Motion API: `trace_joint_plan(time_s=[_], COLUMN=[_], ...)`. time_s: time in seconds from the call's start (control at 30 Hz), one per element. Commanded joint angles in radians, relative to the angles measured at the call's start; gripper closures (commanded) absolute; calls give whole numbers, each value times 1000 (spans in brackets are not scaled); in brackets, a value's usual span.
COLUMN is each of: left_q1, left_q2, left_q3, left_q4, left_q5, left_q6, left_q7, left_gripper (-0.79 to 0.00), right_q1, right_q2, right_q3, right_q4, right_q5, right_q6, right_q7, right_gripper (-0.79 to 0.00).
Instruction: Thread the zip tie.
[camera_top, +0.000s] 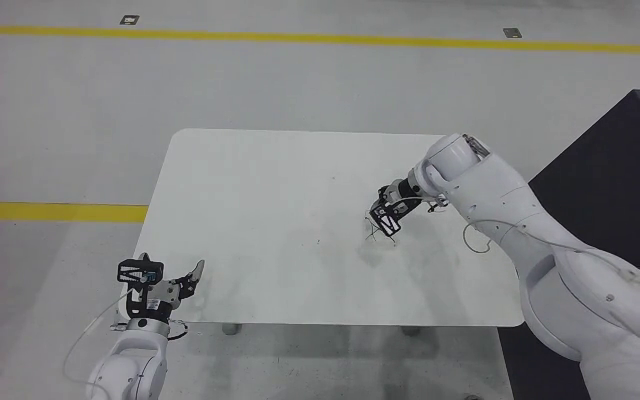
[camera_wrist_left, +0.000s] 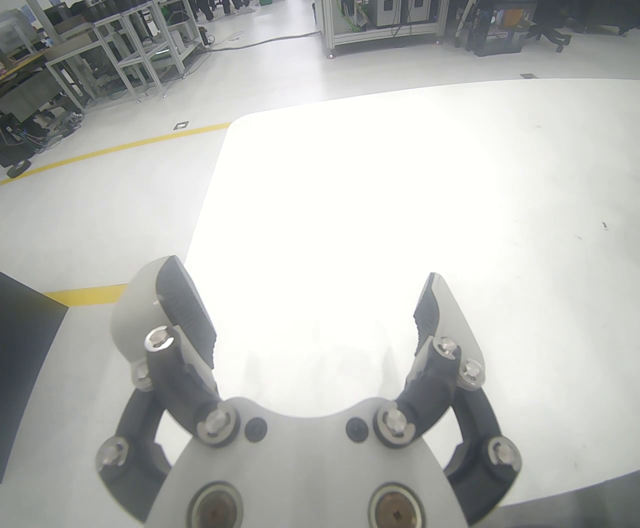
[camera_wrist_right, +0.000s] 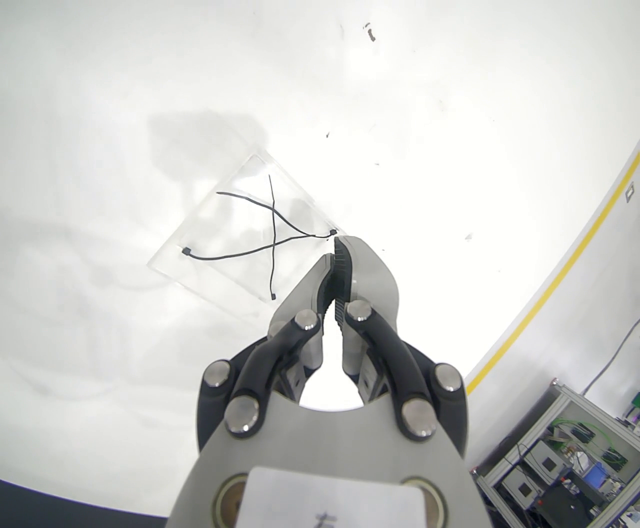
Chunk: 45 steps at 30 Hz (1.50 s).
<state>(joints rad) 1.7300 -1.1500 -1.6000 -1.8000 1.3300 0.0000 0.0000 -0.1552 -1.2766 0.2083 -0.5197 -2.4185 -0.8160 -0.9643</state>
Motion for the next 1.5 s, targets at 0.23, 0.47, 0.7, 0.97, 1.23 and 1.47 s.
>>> trace_joint_plan(time_s=[0.23, 0.47, 0.7, 0.97, 1.23, 1.47], left_q1=[0, 0, 0, 0, 0, 0], left_q2=[0, 0, 0, 0, 0, 0], left_q3=[0, 0, 0, 0, 0, 0], left_q4=[0, 0, 0, 0, 0, 0], left_q5=[0, 0, 0, 0, 0, 0], left_q6=[0, 0, 0, 0, 0, 0], left_q7=[0, 0, 0, 0, 0, 0], left_gripper=[-785, -785, -785, -785, -785, -785], right_q1=[7, -7, -13, -22, -26, -30], right_q2=[1, -3, -15, -36, -68, -100], right_q3=[-38, -38, -38, -38, -38, -38], right_q4=[-52, -66, -51, -42, -11, 35], right_q5=[-67, -112, -146, -205, -235, -259], right_q6=[-63, -47, -38, -21, -14, -2], right_q7=[23, 7, -2, -18, -25, -38], right_gripper=[0, 0, -108, -203, -169, -160])
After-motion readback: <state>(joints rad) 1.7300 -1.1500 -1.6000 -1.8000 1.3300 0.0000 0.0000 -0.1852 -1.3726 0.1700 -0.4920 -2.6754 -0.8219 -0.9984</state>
